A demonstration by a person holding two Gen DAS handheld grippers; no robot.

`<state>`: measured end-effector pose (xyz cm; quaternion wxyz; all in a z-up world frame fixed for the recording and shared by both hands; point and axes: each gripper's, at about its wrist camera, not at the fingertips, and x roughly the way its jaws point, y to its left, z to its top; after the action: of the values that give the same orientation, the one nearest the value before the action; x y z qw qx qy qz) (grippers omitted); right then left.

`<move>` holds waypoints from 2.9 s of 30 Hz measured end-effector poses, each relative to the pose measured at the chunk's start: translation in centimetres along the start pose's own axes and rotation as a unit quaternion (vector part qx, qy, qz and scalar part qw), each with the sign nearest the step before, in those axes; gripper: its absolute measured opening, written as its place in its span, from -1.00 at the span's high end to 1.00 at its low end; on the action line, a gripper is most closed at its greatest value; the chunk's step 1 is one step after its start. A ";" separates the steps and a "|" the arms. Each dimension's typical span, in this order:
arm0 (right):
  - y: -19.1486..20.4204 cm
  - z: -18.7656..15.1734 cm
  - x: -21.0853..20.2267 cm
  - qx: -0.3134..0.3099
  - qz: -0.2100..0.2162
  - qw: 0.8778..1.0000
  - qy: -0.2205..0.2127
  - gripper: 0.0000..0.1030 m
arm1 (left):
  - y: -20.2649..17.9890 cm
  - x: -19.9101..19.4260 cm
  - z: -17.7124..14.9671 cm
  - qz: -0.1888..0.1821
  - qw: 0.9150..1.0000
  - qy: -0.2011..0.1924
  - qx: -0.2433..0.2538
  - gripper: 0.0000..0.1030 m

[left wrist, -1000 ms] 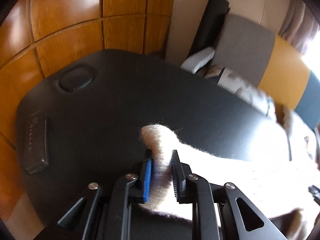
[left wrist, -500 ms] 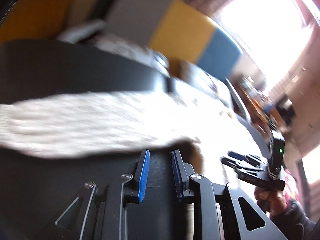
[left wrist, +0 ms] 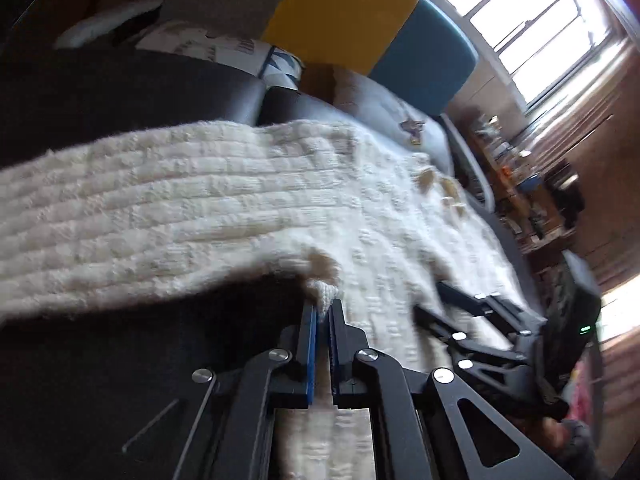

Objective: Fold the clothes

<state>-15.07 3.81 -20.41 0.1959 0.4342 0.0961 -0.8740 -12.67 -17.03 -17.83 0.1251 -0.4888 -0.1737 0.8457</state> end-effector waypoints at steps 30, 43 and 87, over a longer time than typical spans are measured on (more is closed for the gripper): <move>-1.8 -9.6 -8.7 0.021 -0.017 1.000 0.000 -0.08 | 1.7 -10.3 -17.8 -0.091 0.995 0.037 -0.022 0.78; -5.3 -11.3 -8.3 0.054 -0.040 0.998 0.002 -0.53 | 4.9 -13.5 -17.9 0.014 0.997 -0.018 -0.071 0.98; 6.3 5.2 1.7 -0.034 0.030 0.999 0.003 -0.59 | 31.4 -17.5 -4.2 0.133 0.942 -0.107 -0.290 0.70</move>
<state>-17.06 -4.11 -18.67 0.2367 0.4324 0.1129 -0.8627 -1.71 -51.48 -19.08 -0.1553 -0.4294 -0.3574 0.8147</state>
